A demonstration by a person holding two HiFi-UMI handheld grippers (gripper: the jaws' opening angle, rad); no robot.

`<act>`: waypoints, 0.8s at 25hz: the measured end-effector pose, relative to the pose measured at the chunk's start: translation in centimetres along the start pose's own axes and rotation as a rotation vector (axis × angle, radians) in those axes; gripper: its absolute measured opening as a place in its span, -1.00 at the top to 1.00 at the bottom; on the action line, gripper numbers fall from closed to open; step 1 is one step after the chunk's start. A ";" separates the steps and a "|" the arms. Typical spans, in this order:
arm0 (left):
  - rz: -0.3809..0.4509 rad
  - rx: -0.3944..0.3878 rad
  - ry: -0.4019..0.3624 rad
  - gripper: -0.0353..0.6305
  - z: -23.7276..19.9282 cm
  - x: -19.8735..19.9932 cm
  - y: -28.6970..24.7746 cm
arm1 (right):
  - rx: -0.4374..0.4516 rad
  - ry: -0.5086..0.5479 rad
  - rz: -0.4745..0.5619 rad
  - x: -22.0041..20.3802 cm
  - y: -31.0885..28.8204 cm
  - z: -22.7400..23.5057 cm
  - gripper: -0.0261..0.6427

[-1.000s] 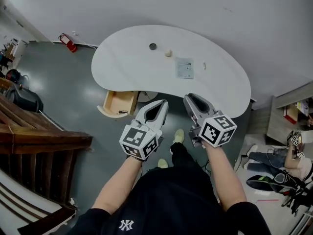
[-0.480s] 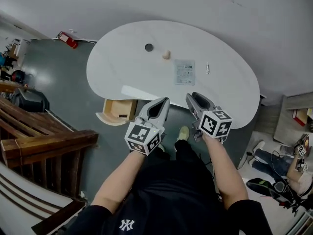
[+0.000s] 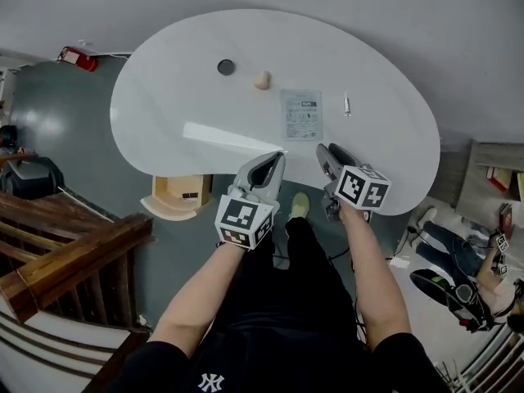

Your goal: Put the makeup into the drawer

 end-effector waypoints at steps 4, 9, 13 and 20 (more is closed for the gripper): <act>-0.028 -0.028 -0.003 0.86 -0.7 -1.1 -2.1 | -0.048 -0.059 -0.026 0.0 -2.7 2.2 0.42; -0.064 -0.053 0.005 0.87 -1.0 -2.5 -3.5 | -0.088 -0.116 -0.052 -0.3 -4.4 4.0 0.39; -0.085 -0.054 0.017 0.87 -1.4 -3.2 -3.8 | -0.121 -0.115 -0.078 0.1 -5.1 4.3 0.40; -0.093 -0.047 0.021 0.87 -2.1 -3.2 -4.1 | -0.118 -0.126 -0.121 0.3 -5.9 3.7 0.40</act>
Point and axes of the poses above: the fingertips, and each gripper's own axes: y backward along the fingers, z to its right, x out of its top, the point moved 3 cm from there along y, backward along the fingers, and after that the axes turned 9 degrees about -y, right-handed, at the moved point
